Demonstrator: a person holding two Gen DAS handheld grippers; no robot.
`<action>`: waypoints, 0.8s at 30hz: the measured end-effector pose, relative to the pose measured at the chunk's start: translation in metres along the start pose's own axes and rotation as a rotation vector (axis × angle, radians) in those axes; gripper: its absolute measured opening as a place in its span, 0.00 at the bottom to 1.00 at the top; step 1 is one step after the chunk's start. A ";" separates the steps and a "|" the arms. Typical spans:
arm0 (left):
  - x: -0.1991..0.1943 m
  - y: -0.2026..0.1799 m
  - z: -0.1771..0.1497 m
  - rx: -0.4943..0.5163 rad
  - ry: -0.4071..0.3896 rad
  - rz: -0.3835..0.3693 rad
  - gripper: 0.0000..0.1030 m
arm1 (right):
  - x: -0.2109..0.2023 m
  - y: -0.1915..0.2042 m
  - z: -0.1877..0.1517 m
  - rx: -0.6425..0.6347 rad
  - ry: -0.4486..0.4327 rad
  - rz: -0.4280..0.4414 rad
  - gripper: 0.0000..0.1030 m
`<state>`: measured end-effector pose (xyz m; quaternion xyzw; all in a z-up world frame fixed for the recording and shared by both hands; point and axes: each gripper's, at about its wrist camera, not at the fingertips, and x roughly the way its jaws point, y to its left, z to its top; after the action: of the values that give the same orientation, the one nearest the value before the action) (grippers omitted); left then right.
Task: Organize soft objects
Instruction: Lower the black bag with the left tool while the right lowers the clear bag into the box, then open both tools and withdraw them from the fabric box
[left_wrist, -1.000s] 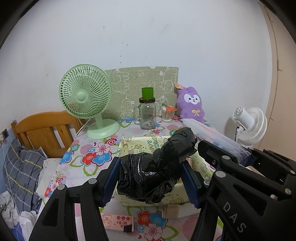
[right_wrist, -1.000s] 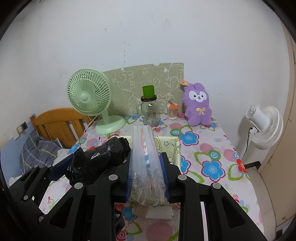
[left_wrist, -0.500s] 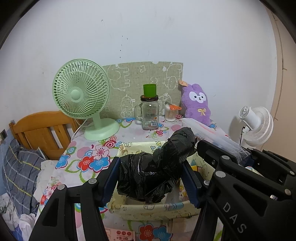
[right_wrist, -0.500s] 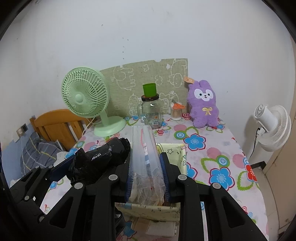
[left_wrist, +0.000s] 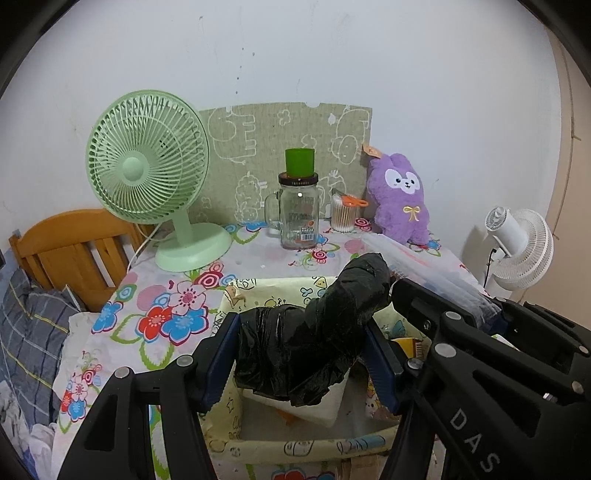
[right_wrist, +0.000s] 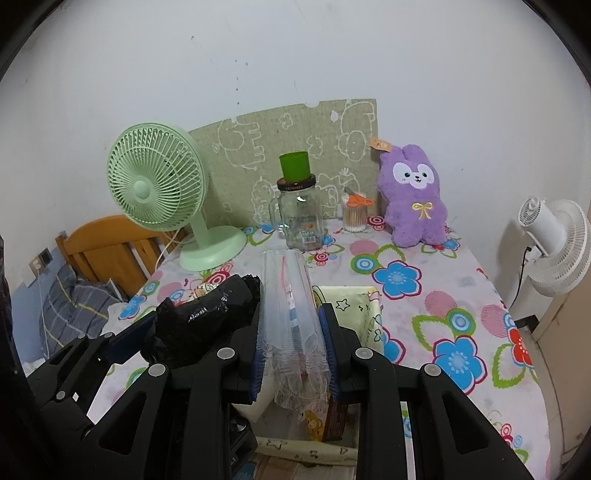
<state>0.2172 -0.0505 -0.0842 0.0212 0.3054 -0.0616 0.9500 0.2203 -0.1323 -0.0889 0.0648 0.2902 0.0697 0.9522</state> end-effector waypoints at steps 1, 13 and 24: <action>0.002 0.000 -0.001 -0.001 0.005 -0.002 0.65 | 0.003 0.000 -0.001 0.001 0.006 0.002 0.29; 0.017 0.005 -0.009 0.023 0.063 -0.005 0.90 | 0.026 0.003 -0.009 -0.010 0.060 0.046 0.29; 0.015 0.009 -0.013 0.012 0.076 -0.012 0.93 | 0.024 0.006 -0.012 -0.026 0.058 0.048 0.78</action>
<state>0.2226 -0.0419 -0.1035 0.0276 0.3410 -0.0685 0.9372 0.2326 -0.1214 -0.1109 0.0573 0.3153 0.0982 0.9422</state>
